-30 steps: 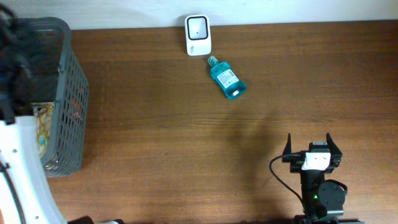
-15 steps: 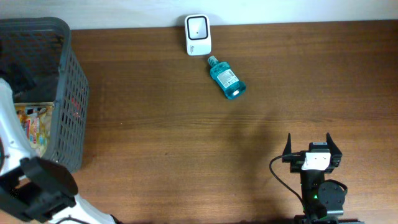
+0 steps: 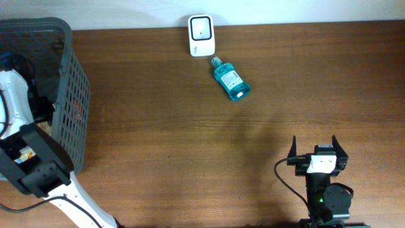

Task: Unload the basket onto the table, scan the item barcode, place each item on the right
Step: 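Reach the left gripper into the basket and grasp the orange-printed snack bag, then carry the snack bag to the scanner and drop it beside the bottle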

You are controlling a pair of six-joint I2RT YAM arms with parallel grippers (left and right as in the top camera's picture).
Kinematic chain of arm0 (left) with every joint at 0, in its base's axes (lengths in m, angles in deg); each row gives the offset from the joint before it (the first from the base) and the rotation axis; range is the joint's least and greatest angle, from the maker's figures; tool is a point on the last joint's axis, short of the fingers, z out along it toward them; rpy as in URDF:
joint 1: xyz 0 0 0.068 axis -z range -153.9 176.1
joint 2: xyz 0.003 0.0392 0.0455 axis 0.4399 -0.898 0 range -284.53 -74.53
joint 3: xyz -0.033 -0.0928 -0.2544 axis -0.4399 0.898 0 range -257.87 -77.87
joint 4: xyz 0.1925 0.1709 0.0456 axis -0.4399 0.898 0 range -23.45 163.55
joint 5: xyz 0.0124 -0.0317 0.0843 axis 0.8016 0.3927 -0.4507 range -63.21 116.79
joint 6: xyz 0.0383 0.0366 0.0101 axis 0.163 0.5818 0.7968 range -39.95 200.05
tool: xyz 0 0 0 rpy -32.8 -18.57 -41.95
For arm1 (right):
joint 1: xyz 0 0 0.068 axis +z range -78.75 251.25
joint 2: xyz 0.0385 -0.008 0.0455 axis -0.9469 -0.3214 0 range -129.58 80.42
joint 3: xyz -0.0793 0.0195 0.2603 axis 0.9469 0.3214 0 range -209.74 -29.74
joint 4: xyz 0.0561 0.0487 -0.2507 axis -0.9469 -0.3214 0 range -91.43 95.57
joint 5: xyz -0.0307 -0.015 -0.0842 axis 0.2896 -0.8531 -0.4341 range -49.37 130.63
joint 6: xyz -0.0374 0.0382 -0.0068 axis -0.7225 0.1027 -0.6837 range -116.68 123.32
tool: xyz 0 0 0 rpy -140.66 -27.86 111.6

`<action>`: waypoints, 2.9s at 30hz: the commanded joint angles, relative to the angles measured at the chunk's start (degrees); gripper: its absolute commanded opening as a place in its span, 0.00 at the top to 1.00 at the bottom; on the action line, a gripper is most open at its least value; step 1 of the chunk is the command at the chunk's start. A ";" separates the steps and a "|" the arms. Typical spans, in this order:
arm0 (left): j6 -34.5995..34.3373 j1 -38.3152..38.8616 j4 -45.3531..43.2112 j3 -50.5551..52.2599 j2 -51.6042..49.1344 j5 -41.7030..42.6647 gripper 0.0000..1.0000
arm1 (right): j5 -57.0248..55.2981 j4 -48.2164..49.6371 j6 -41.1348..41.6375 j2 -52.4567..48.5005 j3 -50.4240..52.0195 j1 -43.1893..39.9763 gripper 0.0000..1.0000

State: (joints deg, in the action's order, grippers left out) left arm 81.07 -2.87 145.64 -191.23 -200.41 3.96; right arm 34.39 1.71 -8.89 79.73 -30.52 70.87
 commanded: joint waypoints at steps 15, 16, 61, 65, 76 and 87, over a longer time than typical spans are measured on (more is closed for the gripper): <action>-0.98 -0.70 -3.08 7.78 -0.96 -4.24 0.96 | -0.90 -0.20 0.00 0.26 0.46 0.33 0.02; -0.98 -0.70 -3.28 7.65 -0.96 -5.38 1.00 | -0.90 -0.20 0.00 0.26 0.46 0.33 0.02; -27.58 48.68 17.33 -40.59 3.10 13.20 1.00 | -0.90 -0.20 0.00 0.26 0.46 0.33 0.01; -39.39 51.23 10.51 -25.75 3.10 8.92 1.00 | -0.90 -0.20 0.00 0.26 0.46 0.33 0.02; -46.86 53.40 -28.72 8.24 3.10 25.18 1.00 | -0.90 -0.20 0.00 0.26 0.46 0.33 0.02; -46.82 58.10 -34.86 11.39 3.10 25.09 0.99 | -0.90 -0.20 0.00 0.26 0.46 0.33 0.02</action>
State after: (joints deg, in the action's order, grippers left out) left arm 35.15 53.50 112.55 -180.17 -198.01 27.79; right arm 34.39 1.71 -8.89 79.73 -30.52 70.87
